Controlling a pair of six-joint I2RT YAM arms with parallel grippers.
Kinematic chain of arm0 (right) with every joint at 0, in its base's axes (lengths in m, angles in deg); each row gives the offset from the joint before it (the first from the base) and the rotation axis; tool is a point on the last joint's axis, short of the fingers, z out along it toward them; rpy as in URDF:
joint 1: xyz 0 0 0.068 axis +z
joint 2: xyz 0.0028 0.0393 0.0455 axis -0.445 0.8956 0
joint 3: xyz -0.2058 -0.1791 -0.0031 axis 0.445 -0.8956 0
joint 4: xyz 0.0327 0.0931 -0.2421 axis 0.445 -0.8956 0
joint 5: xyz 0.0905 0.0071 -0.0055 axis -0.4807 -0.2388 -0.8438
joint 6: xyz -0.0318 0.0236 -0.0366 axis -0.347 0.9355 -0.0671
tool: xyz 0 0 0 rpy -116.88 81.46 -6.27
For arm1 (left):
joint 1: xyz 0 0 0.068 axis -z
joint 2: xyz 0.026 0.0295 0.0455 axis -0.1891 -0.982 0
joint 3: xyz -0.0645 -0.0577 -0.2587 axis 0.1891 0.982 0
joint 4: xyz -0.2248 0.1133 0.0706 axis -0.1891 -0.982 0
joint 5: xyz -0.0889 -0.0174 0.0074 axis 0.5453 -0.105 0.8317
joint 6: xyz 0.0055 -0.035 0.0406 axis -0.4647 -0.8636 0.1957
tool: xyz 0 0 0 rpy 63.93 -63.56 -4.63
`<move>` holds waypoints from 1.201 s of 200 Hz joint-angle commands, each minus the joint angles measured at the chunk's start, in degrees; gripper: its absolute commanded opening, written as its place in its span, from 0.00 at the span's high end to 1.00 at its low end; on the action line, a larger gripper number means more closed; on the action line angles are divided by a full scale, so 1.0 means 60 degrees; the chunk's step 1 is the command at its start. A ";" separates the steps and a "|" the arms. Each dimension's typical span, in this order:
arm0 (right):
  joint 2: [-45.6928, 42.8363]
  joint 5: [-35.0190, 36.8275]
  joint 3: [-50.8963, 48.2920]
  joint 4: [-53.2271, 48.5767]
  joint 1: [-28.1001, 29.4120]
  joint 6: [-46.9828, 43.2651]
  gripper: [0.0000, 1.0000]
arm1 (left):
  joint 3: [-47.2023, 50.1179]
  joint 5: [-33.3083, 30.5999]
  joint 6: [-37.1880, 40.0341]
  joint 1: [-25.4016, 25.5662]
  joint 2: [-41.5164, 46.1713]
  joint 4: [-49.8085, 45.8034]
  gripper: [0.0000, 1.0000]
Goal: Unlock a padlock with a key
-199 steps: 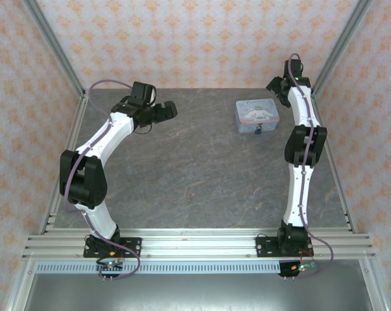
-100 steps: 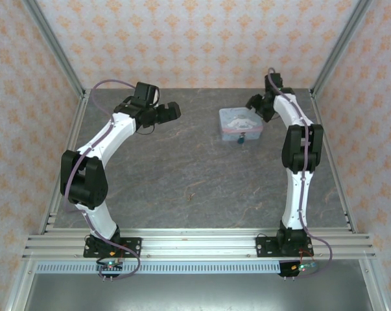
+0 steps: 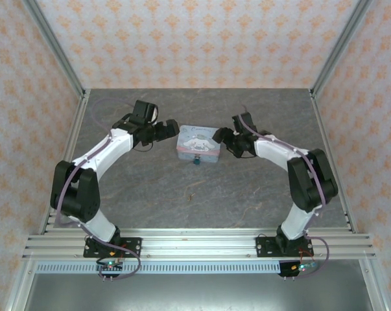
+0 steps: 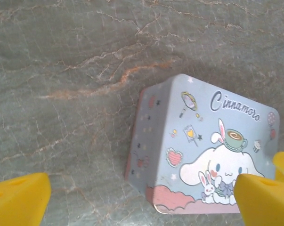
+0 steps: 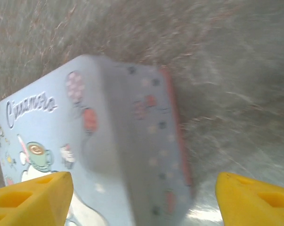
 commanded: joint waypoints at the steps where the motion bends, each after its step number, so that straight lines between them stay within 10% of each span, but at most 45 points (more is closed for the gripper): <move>1: -0.0723 0.0779 -0.0589 0.1062 -0.0140 0.0580 0.20 | 0.0551 0.0211 -0.0435 0.0041 0.0413 0.0781 0.00; 113: -0.0661 0.0595 -0.0817 0.1506 -0.0184 0.0474 0.22 | -0.1354 0.0605 -0.0248 0.0084 -0.2412 0.1017 0.00; 240: 0.1012 0.0297 0.1123 0.1032 -0.0134 0.0742 0.25 | -0.1237 0.1176 -0.0652 0.0183 -0.2461 0.1859 0.00</move>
